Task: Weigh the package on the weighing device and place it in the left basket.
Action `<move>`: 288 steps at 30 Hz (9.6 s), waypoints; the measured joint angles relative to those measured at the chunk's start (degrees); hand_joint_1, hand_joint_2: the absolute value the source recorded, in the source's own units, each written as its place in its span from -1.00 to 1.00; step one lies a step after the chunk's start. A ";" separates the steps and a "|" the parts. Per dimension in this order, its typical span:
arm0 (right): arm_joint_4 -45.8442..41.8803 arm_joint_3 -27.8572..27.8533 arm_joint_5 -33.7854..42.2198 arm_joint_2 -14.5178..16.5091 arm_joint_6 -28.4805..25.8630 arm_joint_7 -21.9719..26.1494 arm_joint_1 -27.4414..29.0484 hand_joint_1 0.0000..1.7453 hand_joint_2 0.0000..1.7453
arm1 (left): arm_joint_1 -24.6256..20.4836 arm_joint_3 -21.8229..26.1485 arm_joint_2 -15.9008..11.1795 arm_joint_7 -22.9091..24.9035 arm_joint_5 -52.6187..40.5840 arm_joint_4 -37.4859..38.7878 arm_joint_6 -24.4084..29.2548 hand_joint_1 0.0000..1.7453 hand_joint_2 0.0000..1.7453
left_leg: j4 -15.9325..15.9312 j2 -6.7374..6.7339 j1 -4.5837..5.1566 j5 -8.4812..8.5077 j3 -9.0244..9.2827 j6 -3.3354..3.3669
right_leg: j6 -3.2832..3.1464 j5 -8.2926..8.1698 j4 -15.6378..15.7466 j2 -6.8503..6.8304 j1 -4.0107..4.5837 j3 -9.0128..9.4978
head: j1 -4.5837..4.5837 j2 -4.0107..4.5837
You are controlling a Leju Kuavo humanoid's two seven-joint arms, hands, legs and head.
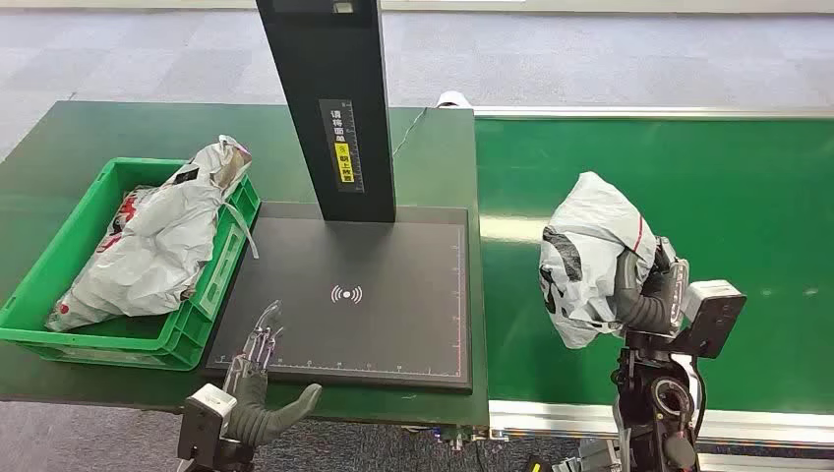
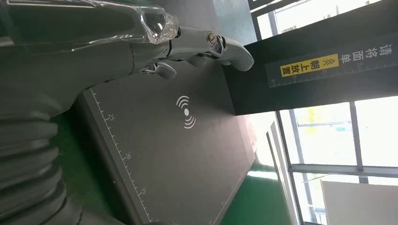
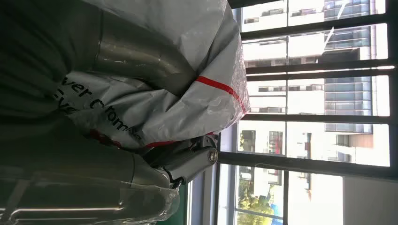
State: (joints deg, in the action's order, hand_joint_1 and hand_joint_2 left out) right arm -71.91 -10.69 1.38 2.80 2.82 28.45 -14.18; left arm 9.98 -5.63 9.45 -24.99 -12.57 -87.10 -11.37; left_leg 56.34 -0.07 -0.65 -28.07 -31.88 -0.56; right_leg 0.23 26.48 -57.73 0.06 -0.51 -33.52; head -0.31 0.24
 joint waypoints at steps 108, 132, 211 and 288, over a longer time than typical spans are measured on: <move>-8.56 19.13 11.70 4.45 11.71 -1.90 10.38 -1.00 1.00 | 4.01 7.57 -0.92 1.18 -16.45 -17.26 13.75 -1.00 1.00 | -0.02 0.00 -0.05 0.02 0.04 -0.05 | -0.03 0.03 -0.01 -0.01 0.05 0.02 | -0.01 0.00; -5.86 18.91 12.98 4.74 12.18 -1.89 7.74 -1.00 1.00 | -9.51 -3.70 -9.09 8.77 -26.91 3.99 15.19 -1.00 1.00 | -0.02 -0.01 -0.05 0.03 0.04 -0.04 | -0.03 0.02 -0.02 0.00 0.05 0.02 | -0.01 0.00; -3.98 17.92 13.96 5.36 11.10 -4.47 9.28 -1.00 1.00 | -22.17 -26.07 -15.84 11.06 -31.15 19.14 17.19 1.00 1.00 | -0.02 0.29 0.03 0.08 0.24 0.01 | 0.05 0.08 -0.01 -0.23 -0.02 0.30 | -0.01 0.00; -1.84 16.67 13.90 6.80 8.89 -3.15 9.92 -1.00 1.00 | -37.48 12.34 -18.02 7.72 -3.97 -10.48 37.40 1.00 1.00 | -0.02 0.08 -0.04 0.12 0.14 -0.04 | -0.02 0.03 -0.04 -0.12 0.05 0.14 | -0.02 0.00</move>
State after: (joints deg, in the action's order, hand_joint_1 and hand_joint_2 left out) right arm -73.75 5.98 15.28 9.60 11.71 25.30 -4.26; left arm -27.50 6.71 -8.57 -17.27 -16.53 -97.58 26.03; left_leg 56.31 0.01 -0.69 -27.95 -31.73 -0.60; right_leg 0.21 26.50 -57.77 -0.06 -0.45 -33.38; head -0.32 0.24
